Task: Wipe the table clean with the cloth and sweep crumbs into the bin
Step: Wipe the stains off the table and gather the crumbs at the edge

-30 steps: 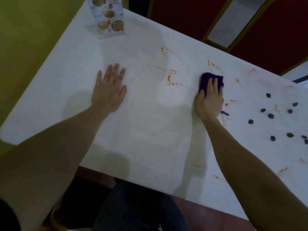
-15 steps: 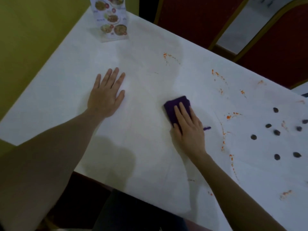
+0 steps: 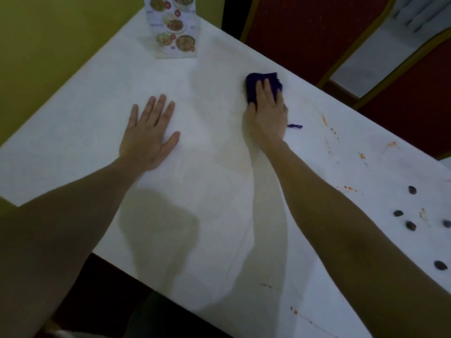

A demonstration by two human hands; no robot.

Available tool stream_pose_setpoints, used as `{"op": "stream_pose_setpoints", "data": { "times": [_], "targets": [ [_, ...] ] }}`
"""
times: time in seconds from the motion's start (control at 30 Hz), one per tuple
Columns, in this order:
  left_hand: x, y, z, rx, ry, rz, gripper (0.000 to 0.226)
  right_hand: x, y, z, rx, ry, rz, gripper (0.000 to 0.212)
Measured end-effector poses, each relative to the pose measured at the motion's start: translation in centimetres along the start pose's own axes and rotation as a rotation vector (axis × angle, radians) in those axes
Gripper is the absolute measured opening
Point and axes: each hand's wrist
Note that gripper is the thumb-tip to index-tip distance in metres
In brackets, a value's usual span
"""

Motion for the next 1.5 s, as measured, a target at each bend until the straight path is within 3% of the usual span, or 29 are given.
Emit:
{"op": "stream_pose_setpoints", "data": {
  "times": [0.13,0.23,0.33,0.47,0.67,0.9,1.03,1.17,1.27,1.37,1.5],
  "targets": [
    [0.1,-0.1,0.2,0.006,0.039,0.008,0.073,-5.2,1.8,-1.5,-0.004,0.108,0.261,0.057],
    [0.1,-0.1,0.2,0.008,0.042,0.012,0.072,-10.1,-0.7,-0.6,-0.025,0.133,0.326,0.055],
    [0.1,-0.1,0.3,0.004,0.040,0.002,0.072,-11.8,-4.8,1.5,-0.029,0.104,0.195,0.057],
    [0.2,-0.2,0.3,0.010,0.029,0.005,0.071,-6.9,-8.5,3.9,-0.022,-0.041,-0.049,0.058],
    [0.0,-0.3,0.3,0.021,0.028,0.009,0.072,4.5,-4.7,2.9,-0.011,-0.038,-0.124,0.060],
    [0.1,-0.2,0.4,0.016,0.015,0.011,0.072,6.5,3.2,-0.8,-0.041,0.120,0.206,0.061],
    [0.1,-0.2,0.4,0.028,0.043,0.018,0.073,0.5,2.7,-1.9,-0.033,0.183,0.450,0.059],
    [0.2,-0.3,0.4,0.024,0.046,0.023,0.073,-7.6,-0.8,-0.9,-0.017,0.196,0.528,0.055],
    [0.2,-0.3,0.3,0.013,0.041,0.018,0.072,-10.1,-4.8,1.1,-0.043,0.154,0.457,0.056],
    [0.3,-0.2,0.4,0.019,0.032,0.012,0.071,-7.6,-7.1,2.7,-0.053,0.118,0.239,0.059],
    [0.1,-0.1,0.3,-0.001,0.023,0.011,0.071,-3.6,-4.0,1.8,-0.009,0.058,0.087,0.058]
  ]
}}
Point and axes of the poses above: each hand's wrist, its own x-axis towards the middle knuckle, its own z-axis out of the back of the hand, y = z × x, and after that the axes turned 5 degrees about x, right-handed
